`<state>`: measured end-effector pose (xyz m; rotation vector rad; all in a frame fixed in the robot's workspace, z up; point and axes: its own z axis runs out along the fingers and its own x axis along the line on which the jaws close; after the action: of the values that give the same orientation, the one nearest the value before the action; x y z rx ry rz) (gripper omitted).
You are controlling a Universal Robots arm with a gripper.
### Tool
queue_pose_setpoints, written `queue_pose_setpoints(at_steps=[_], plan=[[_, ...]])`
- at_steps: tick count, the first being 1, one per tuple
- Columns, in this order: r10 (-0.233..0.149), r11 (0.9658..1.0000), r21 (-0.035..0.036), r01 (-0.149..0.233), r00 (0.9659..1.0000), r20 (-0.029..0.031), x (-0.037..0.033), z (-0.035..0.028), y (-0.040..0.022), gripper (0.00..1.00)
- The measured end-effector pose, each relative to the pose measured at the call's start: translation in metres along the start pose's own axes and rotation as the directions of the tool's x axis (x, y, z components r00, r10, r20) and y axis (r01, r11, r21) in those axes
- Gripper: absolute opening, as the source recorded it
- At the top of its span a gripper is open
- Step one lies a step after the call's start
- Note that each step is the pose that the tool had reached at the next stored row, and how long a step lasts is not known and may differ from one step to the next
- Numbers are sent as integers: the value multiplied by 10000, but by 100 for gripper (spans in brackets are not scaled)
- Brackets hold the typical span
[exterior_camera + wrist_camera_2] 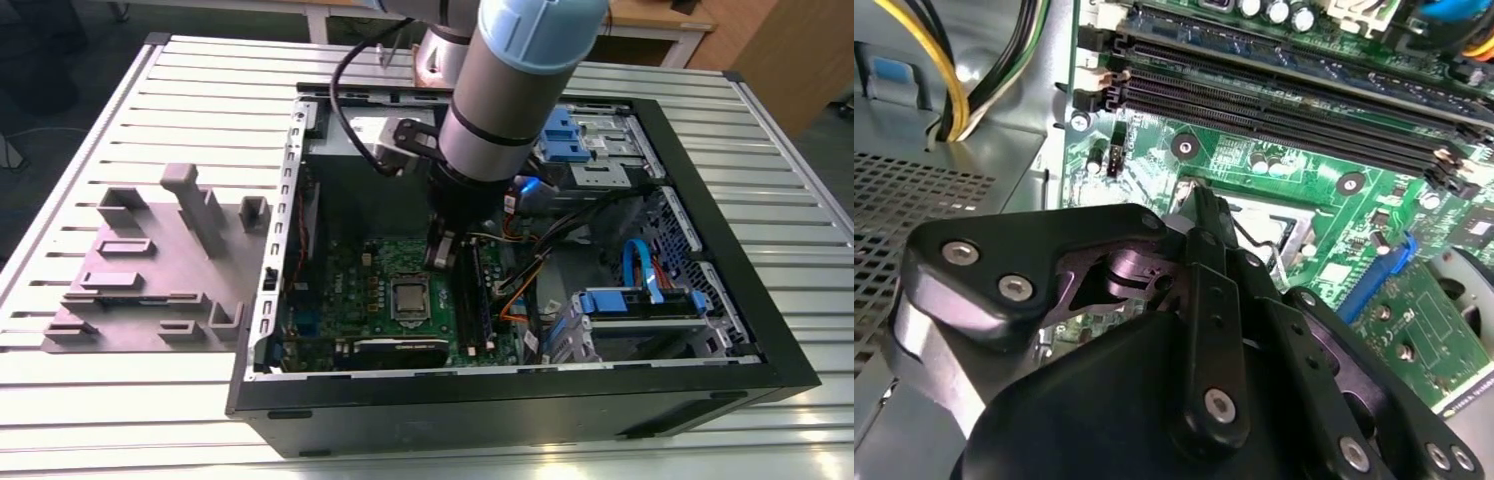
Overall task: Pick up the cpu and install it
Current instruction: 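Install the first cpu locking lever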
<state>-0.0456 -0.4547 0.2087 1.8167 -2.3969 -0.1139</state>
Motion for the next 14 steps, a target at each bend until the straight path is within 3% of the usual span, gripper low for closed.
queue_pose_setpoints(at_steps=[5,12,14], plan=[[8,10000,-66,-8,10000,-77,0,51,-4,10],[11,10000,-68,-11,9999,-108,11,51,-8,10],[17,10000,-57,-17,9999,-148,12,52,-9,10]])
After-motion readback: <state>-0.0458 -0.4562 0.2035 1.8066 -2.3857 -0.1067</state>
